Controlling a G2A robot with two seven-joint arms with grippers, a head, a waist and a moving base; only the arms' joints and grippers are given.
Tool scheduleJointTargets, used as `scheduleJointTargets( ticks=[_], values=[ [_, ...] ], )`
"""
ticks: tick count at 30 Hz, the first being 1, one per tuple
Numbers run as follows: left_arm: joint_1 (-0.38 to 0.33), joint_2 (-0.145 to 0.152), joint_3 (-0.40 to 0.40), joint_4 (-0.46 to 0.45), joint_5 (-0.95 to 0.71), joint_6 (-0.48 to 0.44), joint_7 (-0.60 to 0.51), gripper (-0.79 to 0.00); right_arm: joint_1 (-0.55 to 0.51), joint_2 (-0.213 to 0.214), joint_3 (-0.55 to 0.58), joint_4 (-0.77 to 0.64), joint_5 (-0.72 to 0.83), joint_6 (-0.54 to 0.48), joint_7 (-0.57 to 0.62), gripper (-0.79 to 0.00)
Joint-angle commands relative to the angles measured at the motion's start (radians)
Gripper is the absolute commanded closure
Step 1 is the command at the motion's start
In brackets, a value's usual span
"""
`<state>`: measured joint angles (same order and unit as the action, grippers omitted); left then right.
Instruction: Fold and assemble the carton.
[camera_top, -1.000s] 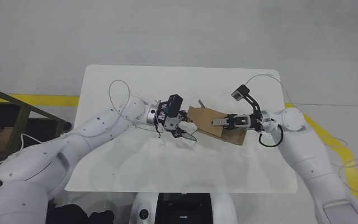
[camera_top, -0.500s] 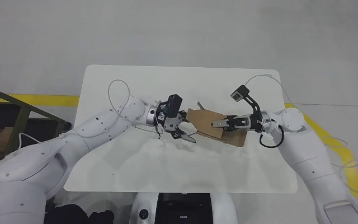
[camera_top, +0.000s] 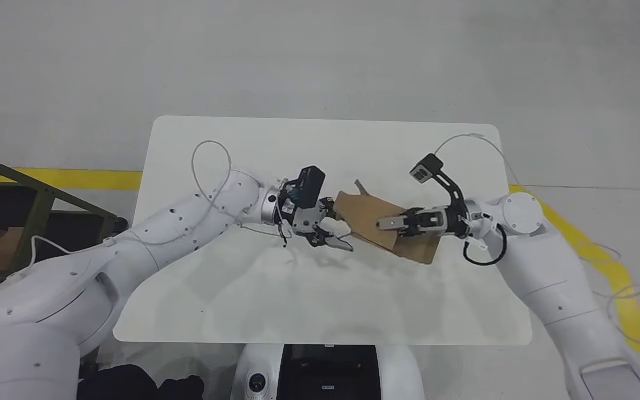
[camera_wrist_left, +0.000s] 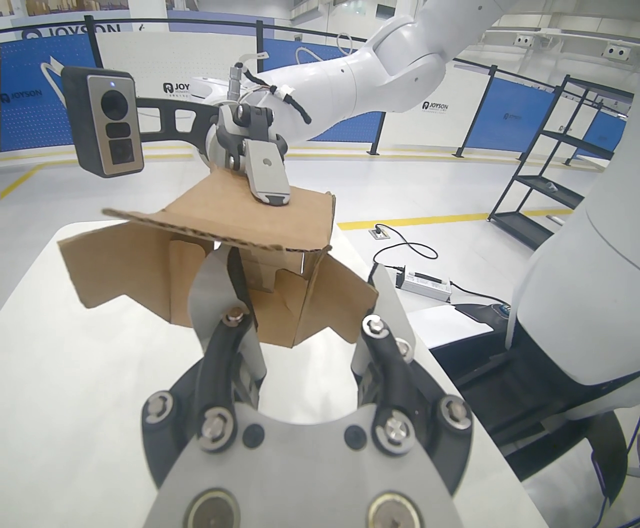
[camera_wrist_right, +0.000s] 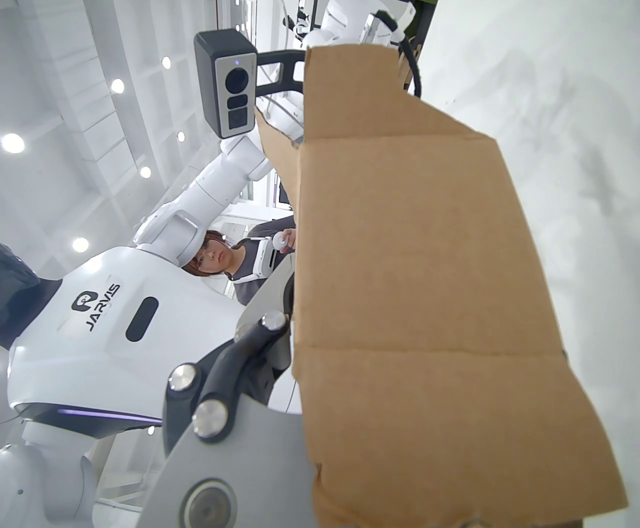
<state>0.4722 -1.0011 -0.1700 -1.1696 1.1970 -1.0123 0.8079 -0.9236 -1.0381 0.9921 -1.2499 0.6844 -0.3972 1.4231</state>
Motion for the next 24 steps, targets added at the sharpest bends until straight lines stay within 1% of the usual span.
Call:
scheduleJointTargets(
  ticks=[1,5,9,19,24],
  values=[
    [0.001,0.001,0.0,-0.002,-0.002,0.0,0.0,-0.388,0.001,0.0,-0.003,-0.001,-0.001,0.0,0.0,0.0],
    [0.005,0.006,0.0,-0.012,0.002,0.0,0.0,-0.406,0.002,0.002,-0.006,0.0,0.006,0.001,0.001,0.0],
    [0.009,0.014,0.0,-0.018,-0.003,0.0,0.0,-0.406,0.002,0.005,-0.004,-0.001,0.009,0.003,0.003,0.0],
    [0.011,0.035,0.0,-0.031,-0.034,0.0,0.0,-0.363,0.001,0.012,-0.006,-0.01,0.011,0.004,0.004,0.0],
    [0.011,0.039,0.0,-0.037,-0.053,0.0,0.0,-0.317,-0.002,0.015,-0.007,-0.019,0.009,0.005,0.005,0.0]
  ],
)
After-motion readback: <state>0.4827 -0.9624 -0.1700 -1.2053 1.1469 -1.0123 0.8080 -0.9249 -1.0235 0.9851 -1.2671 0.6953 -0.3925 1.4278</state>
